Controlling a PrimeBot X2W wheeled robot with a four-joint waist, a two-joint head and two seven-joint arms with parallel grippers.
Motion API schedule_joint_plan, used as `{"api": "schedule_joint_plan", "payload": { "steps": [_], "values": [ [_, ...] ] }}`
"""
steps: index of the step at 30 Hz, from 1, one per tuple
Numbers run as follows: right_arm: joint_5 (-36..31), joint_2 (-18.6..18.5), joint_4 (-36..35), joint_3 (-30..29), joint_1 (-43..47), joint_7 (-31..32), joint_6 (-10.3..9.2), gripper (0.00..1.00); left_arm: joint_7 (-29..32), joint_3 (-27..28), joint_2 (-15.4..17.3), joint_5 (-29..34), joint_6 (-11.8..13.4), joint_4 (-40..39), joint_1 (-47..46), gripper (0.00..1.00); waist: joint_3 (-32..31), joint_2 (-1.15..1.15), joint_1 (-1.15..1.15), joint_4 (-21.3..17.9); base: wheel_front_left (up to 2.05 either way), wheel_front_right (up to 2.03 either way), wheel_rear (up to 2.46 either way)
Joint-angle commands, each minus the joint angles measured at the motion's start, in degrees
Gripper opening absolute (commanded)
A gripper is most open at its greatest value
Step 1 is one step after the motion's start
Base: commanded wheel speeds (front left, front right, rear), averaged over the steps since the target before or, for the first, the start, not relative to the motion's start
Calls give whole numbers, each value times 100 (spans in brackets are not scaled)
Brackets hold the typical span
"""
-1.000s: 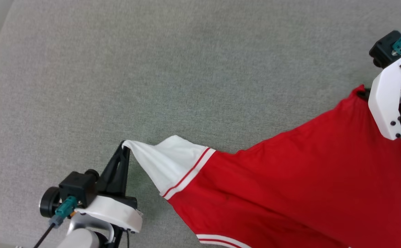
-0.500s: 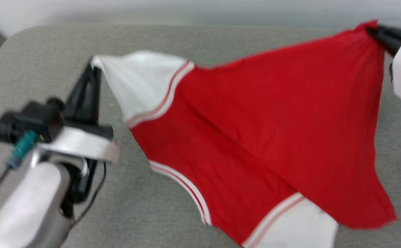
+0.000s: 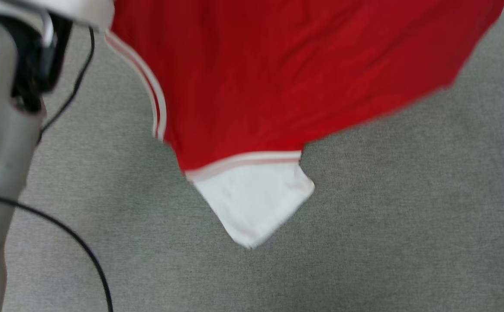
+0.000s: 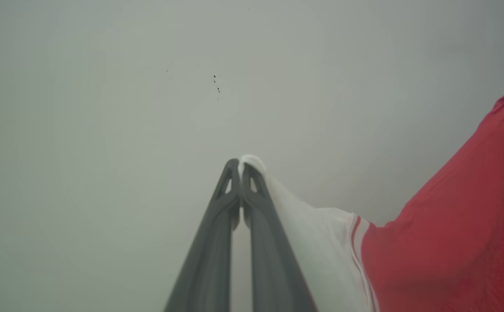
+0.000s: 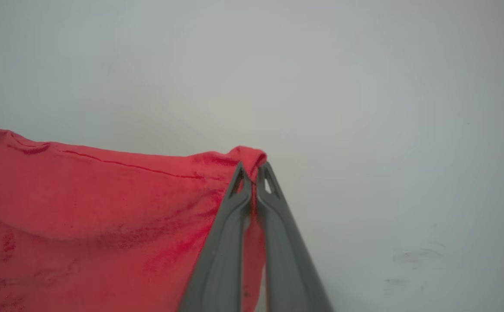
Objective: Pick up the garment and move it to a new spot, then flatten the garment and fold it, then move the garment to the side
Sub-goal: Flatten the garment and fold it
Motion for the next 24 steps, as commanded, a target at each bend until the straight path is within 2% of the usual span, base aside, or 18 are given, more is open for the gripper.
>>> {"api": "schedule_joint_plan", "payload": {
  "steps": [1,9,16,24],
  "values": [
    [-76,71,45,-58,-111,-31,-2,0,15,5,-47,-23,-39,53,-159,0,169,0,-1,-62,0,0,0],
    [-782,464,528,-480,-1322,28,-3,0,99,-45,-248,159,-448,1024,-2123,0,765,0,-1,-135,0,0,0],
    [-1295,777,1133,-661,-2520,-130,-2,0,21,-44,-401,256,-693,1843,-3752,0,1191,0,-1,-181,0,0,0],
    [-1605,1159,1789,-583,-3507,-433,-3,0,-169,-169,-446,331,-874,2663,-4943,0,1525,0,-1,-204,0,0,0]
  ]
}}
